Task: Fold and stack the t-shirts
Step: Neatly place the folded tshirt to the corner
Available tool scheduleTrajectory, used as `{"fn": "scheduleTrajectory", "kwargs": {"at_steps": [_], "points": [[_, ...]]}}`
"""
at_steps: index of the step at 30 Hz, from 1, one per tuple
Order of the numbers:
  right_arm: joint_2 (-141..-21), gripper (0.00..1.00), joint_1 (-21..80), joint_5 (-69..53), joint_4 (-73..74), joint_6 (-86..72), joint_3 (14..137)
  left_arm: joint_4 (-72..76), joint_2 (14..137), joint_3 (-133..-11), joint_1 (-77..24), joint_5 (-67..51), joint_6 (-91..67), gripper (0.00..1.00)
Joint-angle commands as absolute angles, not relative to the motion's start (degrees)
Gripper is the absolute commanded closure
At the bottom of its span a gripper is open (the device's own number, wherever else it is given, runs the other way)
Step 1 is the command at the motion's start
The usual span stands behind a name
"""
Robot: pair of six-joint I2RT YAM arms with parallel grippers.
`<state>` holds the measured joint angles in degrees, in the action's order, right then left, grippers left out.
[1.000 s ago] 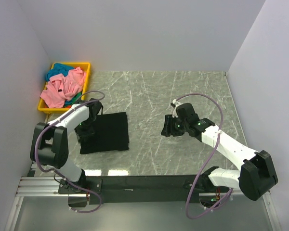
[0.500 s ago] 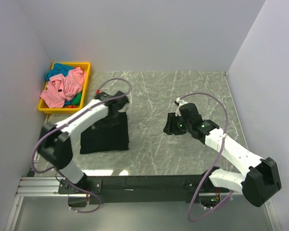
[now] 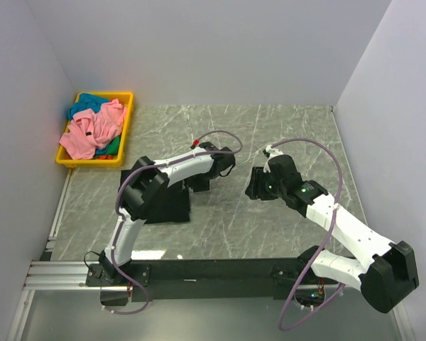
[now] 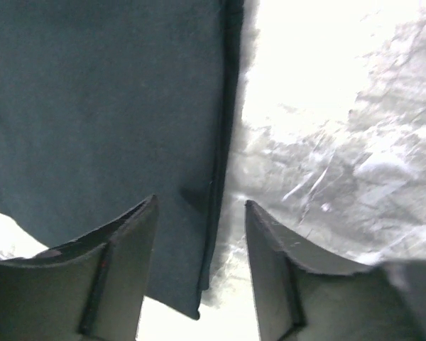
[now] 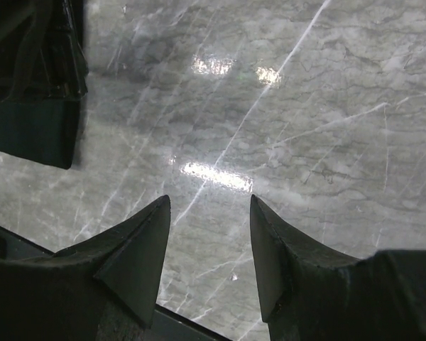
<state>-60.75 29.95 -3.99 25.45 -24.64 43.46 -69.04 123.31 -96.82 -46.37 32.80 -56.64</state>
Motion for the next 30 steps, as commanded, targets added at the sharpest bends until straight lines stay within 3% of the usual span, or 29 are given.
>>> {"fn": "scheduleTrajectory", "kwargs": {"at_steps": [1,4,12,19,30], "points": [[-59.15,0.44,29.53,-2.64,25.40,-25.14,42.89,-68.03,124.10,-98.79,-46.76,32.52,-56.34,0.44],[-59.24,0.44,29.44,-2.99,25.31,-25.05,42.63,-67.06,124.89,-96.77,-46.85,32.61,-56.60,0.55],[-59.41,0.44,29.36,-3.60,24.70,-24.96,42.54,-64.95,123.66,-88.96,-46.67,34.80,-57.30,0.66],[-59.50,0.44,29.36,-3.87,24.35,-25.05,42.54,-62.93,121.47,-82.28,-45.01,37.87,-56.43,0.99],[-59.77,0.44,29.36,-3.96,24.17,-25.05,42.63,-58.98,113.48,-71.46,-36.04,40.69,-52.48,0.99]]}}
